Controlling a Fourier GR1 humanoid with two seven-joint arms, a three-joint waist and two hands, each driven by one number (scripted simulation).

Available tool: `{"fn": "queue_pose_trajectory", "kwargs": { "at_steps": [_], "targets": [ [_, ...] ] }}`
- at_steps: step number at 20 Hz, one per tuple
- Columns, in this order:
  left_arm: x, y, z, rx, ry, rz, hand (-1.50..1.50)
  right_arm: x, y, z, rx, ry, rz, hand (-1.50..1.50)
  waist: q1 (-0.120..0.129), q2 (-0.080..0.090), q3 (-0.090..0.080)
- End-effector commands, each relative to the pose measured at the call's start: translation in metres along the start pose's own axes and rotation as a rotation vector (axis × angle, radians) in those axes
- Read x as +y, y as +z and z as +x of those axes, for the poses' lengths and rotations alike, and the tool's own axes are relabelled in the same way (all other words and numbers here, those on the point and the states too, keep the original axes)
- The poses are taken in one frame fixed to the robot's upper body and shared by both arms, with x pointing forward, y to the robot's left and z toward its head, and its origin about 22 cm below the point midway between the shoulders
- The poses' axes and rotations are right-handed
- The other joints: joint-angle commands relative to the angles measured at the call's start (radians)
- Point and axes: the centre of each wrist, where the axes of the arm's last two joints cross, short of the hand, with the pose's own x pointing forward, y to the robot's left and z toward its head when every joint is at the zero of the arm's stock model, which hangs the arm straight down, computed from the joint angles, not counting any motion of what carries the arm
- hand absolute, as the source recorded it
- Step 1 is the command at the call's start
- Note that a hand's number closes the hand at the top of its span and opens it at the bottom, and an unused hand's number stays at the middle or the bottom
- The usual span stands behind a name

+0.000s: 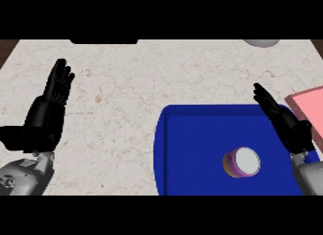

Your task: Pick the can from the tray and place it in the cardboard box

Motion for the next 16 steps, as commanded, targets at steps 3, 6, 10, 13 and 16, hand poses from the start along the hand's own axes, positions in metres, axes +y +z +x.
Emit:
{"fn": "queue_pose_trajectory", "kwargs": {
  "at_steps": [3, 6, 10, 13, 16],
  "targets": [
    [0.025, 0.004, -0.009, -0.019, -0.105, -0.115, 0.0, -0.06, 0.014, 0.08, -0.257, 0.041, -0.126, -1.5, -0.036, -0.009, 0.007],
    [0.04, 0.001, -0.014, -0.021, -0.248, -0.195, 0.0, -0.091, 0.019, 0.152, -0.52, 0.037, -0.248, -1.5, -0.087, -0.027, 0.004],
    [0.039, 0.006, -0.022, 0.02, -0.17, -0.291, 0.0, -0.105, 0.082, 0.122, -0.286, 0.308, -0.217, -1.5, -0.065, -0.007, 0.008],
    [0.036, -0.001, -0.024, -0.017, -0.188, -0.309, 0.0, -0.118, 0.094, 0.123, -0.388, 0.415, -0.173, -1.5, -0.036, 0.0, 0.009],
    [0.051, -0.004, -0.02, -0.018, -0.185, -0.328, 0.0, -0.111, 0.107, 0.121, -0.42, 0.554, -0.078, -1.5, -0.032, -0.001, 0.009]
  ]
}}
